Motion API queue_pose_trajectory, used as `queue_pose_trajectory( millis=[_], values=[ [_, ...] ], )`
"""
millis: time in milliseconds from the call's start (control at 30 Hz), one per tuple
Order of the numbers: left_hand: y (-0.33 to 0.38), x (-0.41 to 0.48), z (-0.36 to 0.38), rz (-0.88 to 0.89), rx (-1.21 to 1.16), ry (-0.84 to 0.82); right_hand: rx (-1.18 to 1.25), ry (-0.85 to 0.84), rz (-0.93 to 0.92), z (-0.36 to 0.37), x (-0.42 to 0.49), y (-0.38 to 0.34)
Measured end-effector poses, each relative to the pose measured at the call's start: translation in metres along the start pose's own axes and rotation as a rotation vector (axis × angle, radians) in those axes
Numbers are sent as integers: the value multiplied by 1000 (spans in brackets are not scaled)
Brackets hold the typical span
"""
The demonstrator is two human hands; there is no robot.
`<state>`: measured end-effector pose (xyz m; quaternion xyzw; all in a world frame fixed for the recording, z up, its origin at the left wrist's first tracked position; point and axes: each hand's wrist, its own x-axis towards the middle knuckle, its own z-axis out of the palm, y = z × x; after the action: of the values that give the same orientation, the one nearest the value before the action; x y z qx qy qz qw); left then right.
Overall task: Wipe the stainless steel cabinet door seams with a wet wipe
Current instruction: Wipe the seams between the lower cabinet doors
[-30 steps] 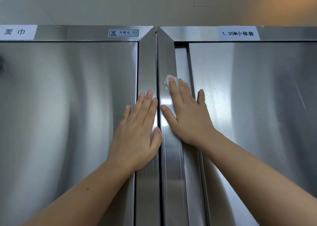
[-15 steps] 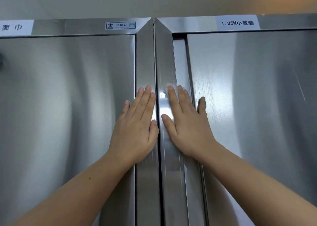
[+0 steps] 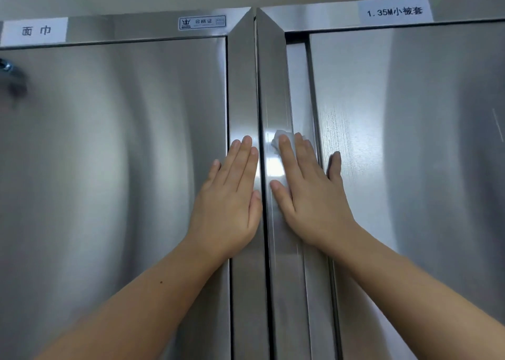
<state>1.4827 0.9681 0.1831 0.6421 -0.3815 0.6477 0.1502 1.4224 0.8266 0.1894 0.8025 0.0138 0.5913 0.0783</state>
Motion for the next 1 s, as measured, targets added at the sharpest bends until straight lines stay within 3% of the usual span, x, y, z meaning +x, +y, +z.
queue_pose_trajectory(
  millis=[233,467,733,1000],
  values=[
    [2,-6,1,9,41,27,12,12,38,-9,29,0],
    [8,-19,2,1,32,7,39,-10,11,7,-35,-10],
    [15,-29,2,-10,43,12,43,13,10,2,-17,-5],
    [21,-46,2,-4,40,12,90,-71,40,17,-80,-19]
  ],
)
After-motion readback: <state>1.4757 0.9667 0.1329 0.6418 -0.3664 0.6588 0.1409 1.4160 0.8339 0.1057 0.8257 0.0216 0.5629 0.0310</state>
